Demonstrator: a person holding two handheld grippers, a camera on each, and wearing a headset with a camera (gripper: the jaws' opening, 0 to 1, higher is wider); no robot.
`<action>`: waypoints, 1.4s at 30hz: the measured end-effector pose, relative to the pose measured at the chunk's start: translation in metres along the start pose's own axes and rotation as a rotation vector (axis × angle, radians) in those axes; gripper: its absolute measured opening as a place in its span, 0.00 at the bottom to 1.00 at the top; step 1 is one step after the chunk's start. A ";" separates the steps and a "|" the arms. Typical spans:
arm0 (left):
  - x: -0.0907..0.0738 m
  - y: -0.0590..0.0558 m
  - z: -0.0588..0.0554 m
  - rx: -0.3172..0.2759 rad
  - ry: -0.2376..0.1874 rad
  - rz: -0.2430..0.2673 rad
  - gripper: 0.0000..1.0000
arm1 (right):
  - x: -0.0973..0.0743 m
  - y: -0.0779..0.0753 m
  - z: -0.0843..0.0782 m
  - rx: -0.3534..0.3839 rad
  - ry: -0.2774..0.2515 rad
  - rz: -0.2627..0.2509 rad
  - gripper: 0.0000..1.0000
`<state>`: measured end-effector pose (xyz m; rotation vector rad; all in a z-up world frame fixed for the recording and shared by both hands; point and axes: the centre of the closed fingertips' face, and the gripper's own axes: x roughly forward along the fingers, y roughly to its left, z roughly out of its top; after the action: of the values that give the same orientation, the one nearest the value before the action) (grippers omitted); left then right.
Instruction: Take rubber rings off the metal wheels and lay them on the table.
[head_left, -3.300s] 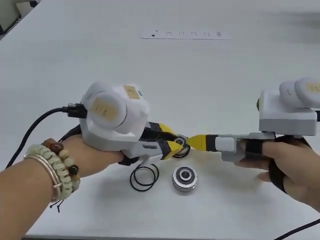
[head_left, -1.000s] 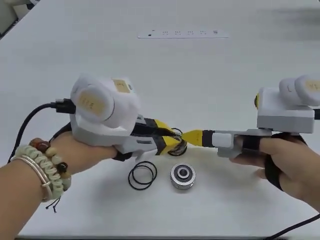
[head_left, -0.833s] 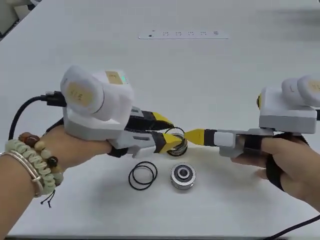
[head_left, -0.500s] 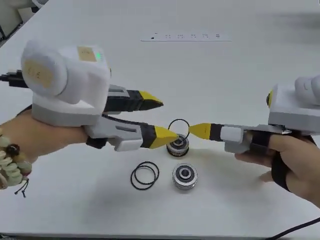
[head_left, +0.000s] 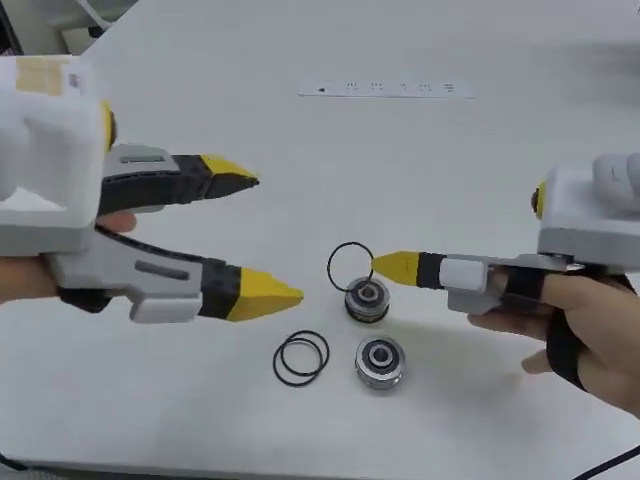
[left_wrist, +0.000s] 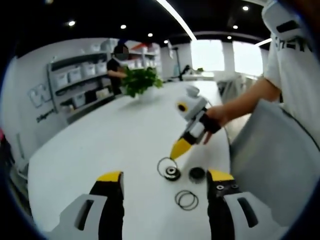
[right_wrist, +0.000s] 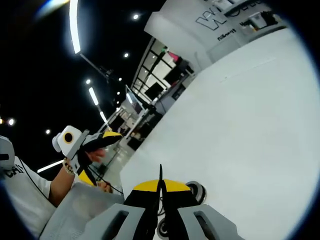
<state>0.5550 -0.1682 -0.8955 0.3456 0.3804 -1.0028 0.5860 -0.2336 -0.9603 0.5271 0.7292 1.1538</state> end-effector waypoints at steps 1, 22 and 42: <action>-0.006 0.000 -0.003 -0.007 0.004 0.011 0.68 | 0.001 0.001 -0.001 -0.005 0.006 0.004 0.00; -0.066 -0.025 -0.056 -0.149 0.072 0.102 0.71 | 0.025 0.026 -0.046 -0.108 0.236 0.054 0.00; -0.078 -0.032 -0.076 -0.211 0.082 0.150 0.69 | 0.034 0.027 -0.087 -0.230 0.429 0.034 0.00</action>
<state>0.4784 -0.0920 -0.9298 0.2207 0.5221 -0.7950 0.5115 -0.1921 -1.0073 0.0961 0.9404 1.3809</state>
